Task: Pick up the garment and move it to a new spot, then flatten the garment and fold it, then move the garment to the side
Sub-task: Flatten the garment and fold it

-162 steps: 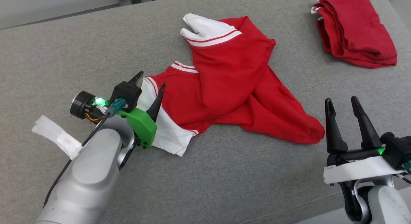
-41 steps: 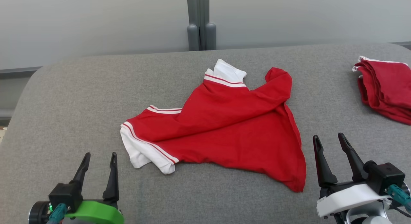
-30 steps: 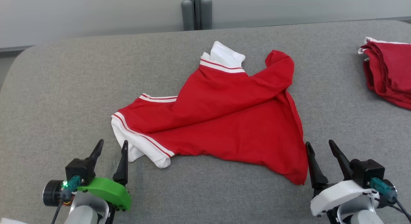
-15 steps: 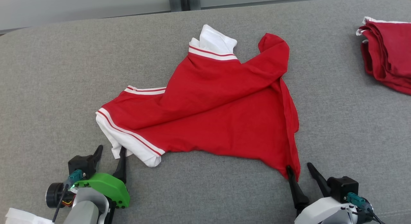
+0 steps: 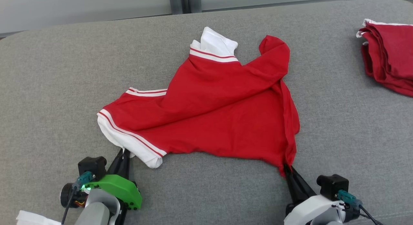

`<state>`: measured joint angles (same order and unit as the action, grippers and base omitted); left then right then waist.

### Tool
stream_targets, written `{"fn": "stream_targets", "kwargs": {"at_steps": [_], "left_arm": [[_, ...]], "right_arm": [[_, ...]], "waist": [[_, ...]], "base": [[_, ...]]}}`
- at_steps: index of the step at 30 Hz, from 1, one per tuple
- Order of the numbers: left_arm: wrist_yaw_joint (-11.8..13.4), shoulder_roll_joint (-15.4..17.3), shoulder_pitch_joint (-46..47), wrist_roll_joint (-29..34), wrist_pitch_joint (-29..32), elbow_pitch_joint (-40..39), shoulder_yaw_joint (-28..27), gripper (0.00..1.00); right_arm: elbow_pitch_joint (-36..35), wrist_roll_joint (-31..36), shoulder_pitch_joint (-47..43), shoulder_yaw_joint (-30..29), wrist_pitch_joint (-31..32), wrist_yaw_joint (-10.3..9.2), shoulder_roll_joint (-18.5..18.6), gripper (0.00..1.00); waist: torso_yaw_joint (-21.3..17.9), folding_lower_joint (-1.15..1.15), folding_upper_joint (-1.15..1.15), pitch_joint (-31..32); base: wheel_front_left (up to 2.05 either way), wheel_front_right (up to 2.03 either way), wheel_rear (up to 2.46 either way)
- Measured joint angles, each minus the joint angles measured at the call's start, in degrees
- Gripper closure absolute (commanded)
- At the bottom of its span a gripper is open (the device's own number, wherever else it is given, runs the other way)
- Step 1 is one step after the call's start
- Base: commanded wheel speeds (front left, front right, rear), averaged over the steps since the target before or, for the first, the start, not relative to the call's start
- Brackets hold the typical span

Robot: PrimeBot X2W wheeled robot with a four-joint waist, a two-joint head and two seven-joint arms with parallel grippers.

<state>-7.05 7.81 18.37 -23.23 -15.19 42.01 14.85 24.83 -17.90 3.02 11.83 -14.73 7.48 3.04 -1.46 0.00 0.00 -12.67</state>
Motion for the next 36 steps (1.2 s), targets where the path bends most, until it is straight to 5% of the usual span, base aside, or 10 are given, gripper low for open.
{"fn": "stream_targets", "kwargs": {"at_steps": [10, 18, 26, 36], "left_arm": [[-0.25, 3.10, 3.22, -1.60, 0.77, -15.70, -3.23, 1.00], [-0.32, 7.51, 21.81, -5.19, 10.18, -22.35, -1.20, 1.00], [-0.33, 9.48, 50.25, -6.22, 15.44, -12.26, 2.82, 1.00], [-0.35, 5.88, 75.97, -8.91, 9.38, 4.16, 5.59, 1.00]], "right_arm": [[-9.06, -2.26, 9.14, -2.12, 0.43, 0.01, 3.70, 1.00], [-11.33, -6.39, 28.76, -1.72, 7.39, 0.01, 8.28, 1.00], [1.88, -10.63, 58.67, -3.43, 12.78, 0.01, 10.66, 1.00], [22.45, -11.61, 86.28, -7.98, 10.56, 0.00, 9.37, 1.00]], "waist": [[0.48, 0.00, 0.00, 0.99], [0.04, 0.00, 0.00, -2.08], [-0.90, 0.01, 0.00, -7.89], [-1.59, 0.00, 0.00, -10.52]], "base": [[0.00, 0.00, 0.00], [0.00, 0.00, 0.00], [0.00, 0.00, 0.00], [0.00, 0.00, 0.00]]}}
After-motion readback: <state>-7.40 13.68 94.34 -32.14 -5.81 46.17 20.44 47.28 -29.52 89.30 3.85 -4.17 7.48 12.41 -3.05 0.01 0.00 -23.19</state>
